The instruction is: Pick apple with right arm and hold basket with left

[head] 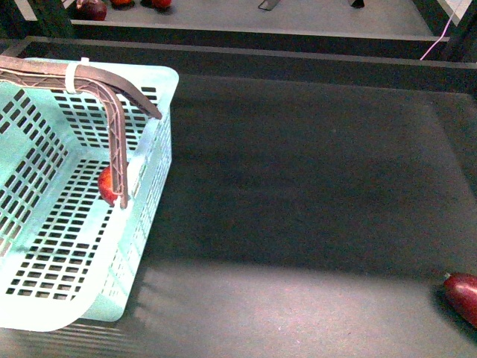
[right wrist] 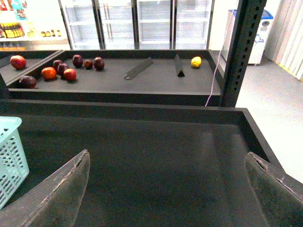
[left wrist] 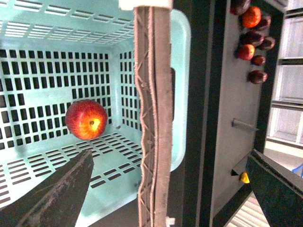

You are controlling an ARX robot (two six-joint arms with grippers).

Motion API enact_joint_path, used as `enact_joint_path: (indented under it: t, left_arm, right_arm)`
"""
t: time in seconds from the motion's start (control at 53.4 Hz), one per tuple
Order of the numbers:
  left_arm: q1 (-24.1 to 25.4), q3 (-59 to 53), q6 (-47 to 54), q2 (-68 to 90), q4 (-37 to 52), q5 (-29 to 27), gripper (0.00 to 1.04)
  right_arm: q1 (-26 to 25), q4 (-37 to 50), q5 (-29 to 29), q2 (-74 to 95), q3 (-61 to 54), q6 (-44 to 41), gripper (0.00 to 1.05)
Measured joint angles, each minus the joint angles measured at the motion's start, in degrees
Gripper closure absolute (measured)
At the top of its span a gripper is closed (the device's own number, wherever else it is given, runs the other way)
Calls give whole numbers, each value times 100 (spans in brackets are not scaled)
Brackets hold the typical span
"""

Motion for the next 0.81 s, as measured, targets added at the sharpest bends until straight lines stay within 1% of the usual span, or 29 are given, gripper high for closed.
enact_joint_path:
  t: [0.056, 0.15, 0.169, 0.187, 0.206, 0.262, 0.3, 0.318, 0.337, 0.356, 0.393, 0.412, 0.449, 0.506, 0.543, 0.562, 0.599, 0.805]
  left_arm:
    - [-42, -50, 22, -315, -68, -101, 7]
    - [-260, -76, 140, -798, 20, -304, 7]
    - [-315, -195, 557, -901, 383, -181, 10]
    - [-409, -459, 1228, -1051, 1200, 7, 15]
    - [-452, -555, 1486, -1099, 1469, 28, 17]
    - [-723, -1067, 3040, -1344, 2796, -81, 28]
    - [-807, -1349, 4323, -1495, 3401, 22, 35]
    - [-820, -1539, 4994, -1611, 3718, 66, 40]
    - [-813, -1655, 5493, -1690, 3869, 83, 44]
    - [-767, -1816, 6260, -1801, 4013, 85, 49]
    - [-710, -1976, 6802, -1910, 4092, 105, 55]
    - [-658, -2133, 7217, -2011, 4142, 138, 60]
    - [-586, -2387, 7689, -2155, 4192, 205, 69]
    - [-485, -2752, 8105, -2371, 4245, 326, 83]
    - [-435, -2905, 8214, -2490, 4262, 356, 91]
    - [-422, -2938, 8238, -2520, 4262, 367, 92]
    - [-361, -3099, 8314, -2680, 4273, 417, 101]
    - [-162, -3624, 8437, -3287, 4247, 658, 101]
  right_arm:
    - [0, 0, 0, 0, 0, 0, 9]
    - [0, 0, 0, 0, 0, 0, 9]
    - [0, 0, 0, 0, 0, 0, 9]
    - [0, 0, 0, 0, 0, 0, 9]
    - [0, 0, 0, 0, 0, 0, 9]
    - [0, 0, -2, 0, 0, 0, 9]
    - [0, 0, 0, 0, 0, 0, 9]
    - [0, 0, -2, 0, 0, 0, 9]
    - [0, 0, -2, 0, 0, 0, 9]
    - [0, 0, 4, 0, 0, 0, 9]
    - [0, 0, 4, 0, 0, 0, 9]
    - [0, 0, 2, 0, 0, 0, 9]
    - [0, 0, 0, 0, 0, 0, 9]
    - [0, 0, -2, 0, 0, 0, 9]
    - [0, 0, -2, 0, 0, 0, 9]
    - [0, 0, -2, 0, 0, 0, 9]
    - [0, 0, 0, 0, 0, 0, 9]
    - [0, 0, 0, 0, 0, 0, 9]
